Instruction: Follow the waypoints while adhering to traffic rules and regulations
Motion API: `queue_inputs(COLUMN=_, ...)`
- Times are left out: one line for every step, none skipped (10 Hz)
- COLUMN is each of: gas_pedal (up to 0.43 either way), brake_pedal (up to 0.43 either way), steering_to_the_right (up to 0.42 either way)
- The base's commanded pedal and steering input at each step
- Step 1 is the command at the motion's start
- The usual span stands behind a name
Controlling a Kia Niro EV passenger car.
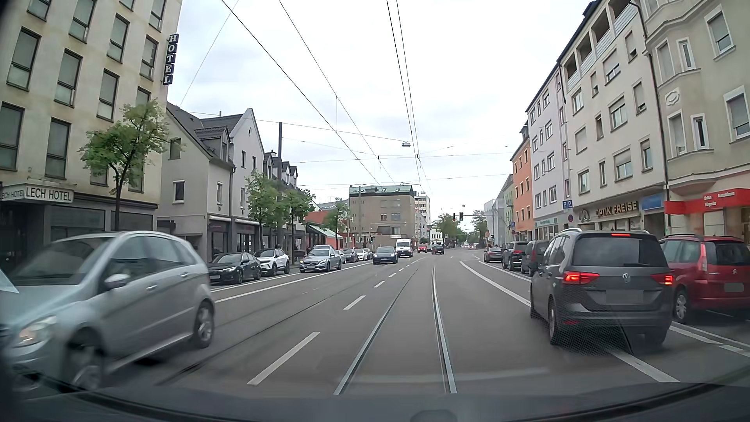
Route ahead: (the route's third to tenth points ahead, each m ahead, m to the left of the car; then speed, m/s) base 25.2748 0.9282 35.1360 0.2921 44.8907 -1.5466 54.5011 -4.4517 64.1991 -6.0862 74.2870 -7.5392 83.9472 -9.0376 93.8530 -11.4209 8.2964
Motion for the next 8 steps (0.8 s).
queue_inputs(gas_pedal=0.378, brake_pedal=0.0, steering_to_the_right=0.016)
queue_inputs(gas_pedal=0.378, brake_pedal=0.0, steering_to_the_right=0.019)
queue_inputs(gas_pedal=0.378, brake_pedal=0.0, steering_to_the_right=0.02)
queue_inputs(gas_pedal=0.378, brake_pedal=0.0, steering_to_the_right=0.023)
queue_inputs(gas_pedal=0.378, brake_pedal=0.0, steering_to_the_right=0.026)
queue_inputs(gas_pedal=0.378, brake_pedal=0.0, steering_to_the_right=0.03)
queue_inputs(gas_pedal=0.378, brake_pedal=0.0, steering_to_the_right=0.032)
queue_inputs(gas_pedal=0.37, brake_pedal=0.0, steering_to_the_right=0.031)
